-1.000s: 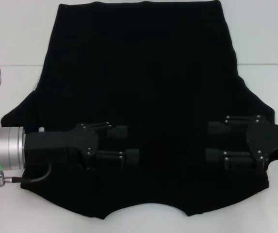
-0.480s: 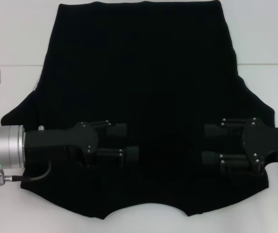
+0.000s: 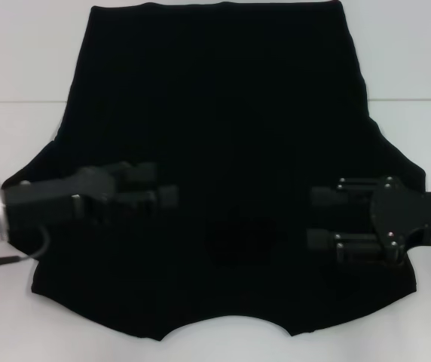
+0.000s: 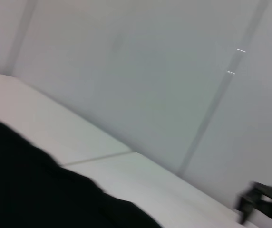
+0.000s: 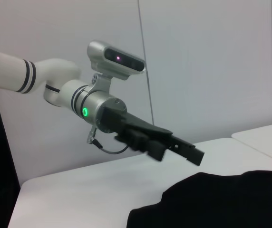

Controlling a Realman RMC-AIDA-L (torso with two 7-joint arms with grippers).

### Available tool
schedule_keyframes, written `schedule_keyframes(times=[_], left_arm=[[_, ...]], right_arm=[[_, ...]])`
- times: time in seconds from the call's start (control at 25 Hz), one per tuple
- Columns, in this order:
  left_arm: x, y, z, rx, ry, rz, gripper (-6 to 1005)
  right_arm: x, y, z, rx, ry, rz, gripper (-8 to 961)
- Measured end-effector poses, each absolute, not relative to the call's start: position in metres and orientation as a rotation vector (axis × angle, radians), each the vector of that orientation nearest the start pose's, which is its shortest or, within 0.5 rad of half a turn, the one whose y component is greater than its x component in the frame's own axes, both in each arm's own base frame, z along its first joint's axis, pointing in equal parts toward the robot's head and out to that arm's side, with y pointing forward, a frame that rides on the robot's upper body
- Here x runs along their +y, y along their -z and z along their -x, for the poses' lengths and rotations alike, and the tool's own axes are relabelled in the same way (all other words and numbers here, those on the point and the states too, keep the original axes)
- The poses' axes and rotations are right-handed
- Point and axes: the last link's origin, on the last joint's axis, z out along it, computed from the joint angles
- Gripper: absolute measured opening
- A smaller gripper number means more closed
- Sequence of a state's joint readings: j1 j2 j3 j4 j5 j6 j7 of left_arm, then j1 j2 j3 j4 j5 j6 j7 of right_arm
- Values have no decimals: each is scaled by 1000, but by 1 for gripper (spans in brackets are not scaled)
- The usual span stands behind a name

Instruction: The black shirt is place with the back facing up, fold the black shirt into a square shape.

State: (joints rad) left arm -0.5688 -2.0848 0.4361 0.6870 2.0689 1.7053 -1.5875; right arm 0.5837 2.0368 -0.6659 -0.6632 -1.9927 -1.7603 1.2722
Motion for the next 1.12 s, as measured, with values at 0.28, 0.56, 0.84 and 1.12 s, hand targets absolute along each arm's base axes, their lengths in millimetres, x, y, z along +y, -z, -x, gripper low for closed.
schedule_keyframes(times=[0.28,0.56,0.84,1.12], left_arm=[[349,-66,293,-1107,770,2301,891],[356,-88,313,-1305,557,2140,891],[368,-95,329,-1458,370,1976,890],[378,-92,341,-1452,318,1864,890]], right_arm=[[338,-5,-222,313,-820,2842,702],[348,9,-210,340,-838,2840,700],[355,15,-203,357,-858,2826,699],[356,13,-201,365,-893,2803,697]])
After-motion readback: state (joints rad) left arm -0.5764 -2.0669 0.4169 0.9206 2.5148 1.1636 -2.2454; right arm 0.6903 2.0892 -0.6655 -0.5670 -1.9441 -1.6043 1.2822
